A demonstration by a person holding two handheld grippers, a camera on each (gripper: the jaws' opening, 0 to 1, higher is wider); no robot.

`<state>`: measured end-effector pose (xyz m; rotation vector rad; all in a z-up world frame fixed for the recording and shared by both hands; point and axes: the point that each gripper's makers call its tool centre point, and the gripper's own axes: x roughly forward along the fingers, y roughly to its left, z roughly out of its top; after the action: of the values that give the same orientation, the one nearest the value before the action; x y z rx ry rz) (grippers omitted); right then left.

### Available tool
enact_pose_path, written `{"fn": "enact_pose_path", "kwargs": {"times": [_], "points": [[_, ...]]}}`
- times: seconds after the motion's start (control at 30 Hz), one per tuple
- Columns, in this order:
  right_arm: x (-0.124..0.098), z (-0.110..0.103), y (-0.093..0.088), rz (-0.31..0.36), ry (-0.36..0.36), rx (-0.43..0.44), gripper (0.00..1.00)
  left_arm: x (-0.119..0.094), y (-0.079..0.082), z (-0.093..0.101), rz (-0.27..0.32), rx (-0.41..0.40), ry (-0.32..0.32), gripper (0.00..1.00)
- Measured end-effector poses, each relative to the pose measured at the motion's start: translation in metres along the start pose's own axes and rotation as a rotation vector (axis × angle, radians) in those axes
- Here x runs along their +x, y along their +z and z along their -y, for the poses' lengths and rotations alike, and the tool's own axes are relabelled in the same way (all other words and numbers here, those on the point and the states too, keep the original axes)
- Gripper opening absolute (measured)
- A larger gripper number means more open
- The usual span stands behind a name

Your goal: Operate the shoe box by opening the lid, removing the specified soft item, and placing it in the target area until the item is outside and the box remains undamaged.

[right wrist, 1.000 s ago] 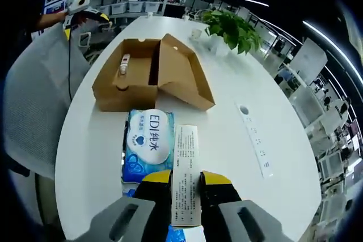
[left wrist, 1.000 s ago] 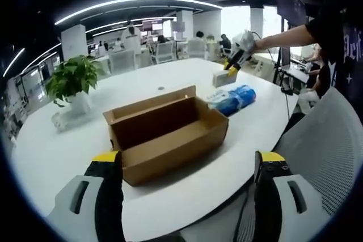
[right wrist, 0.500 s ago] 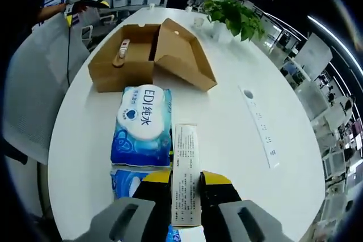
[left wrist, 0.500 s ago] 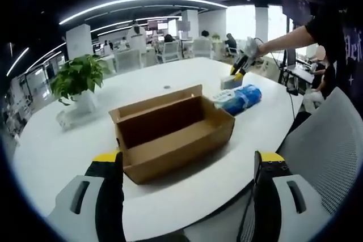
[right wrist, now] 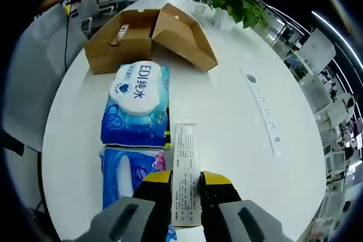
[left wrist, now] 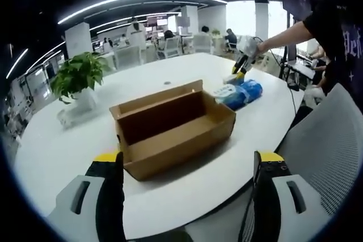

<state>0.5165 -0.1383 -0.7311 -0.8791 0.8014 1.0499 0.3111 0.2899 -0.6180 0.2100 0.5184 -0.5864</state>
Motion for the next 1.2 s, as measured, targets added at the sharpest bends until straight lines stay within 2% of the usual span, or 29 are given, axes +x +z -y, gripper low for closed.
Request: {"fn": "enact_pose_path", "kwargs": {"times": [0.4, 0.53, 1.2], "points": [[0.002, 0.004, -0.013, -0.054, -0.001, -0.041, 0.14, 0.001, -0.001, -0.001, -0.011, 0.0, 0.001, 0.94], [0.004, 0.003, -0.026, -0.124, 0.005, -0.12, 0.14, 0.001, -0.001, -0.001, -0.016, 0.002, 0.001, 0.94], [0.008, 0.011, -0.03, -0.163, 0.01, -0.174, 0.15, 0.002, -0.003, 0.0, -0.022, 0.004, -0.001, 0.93]]}}
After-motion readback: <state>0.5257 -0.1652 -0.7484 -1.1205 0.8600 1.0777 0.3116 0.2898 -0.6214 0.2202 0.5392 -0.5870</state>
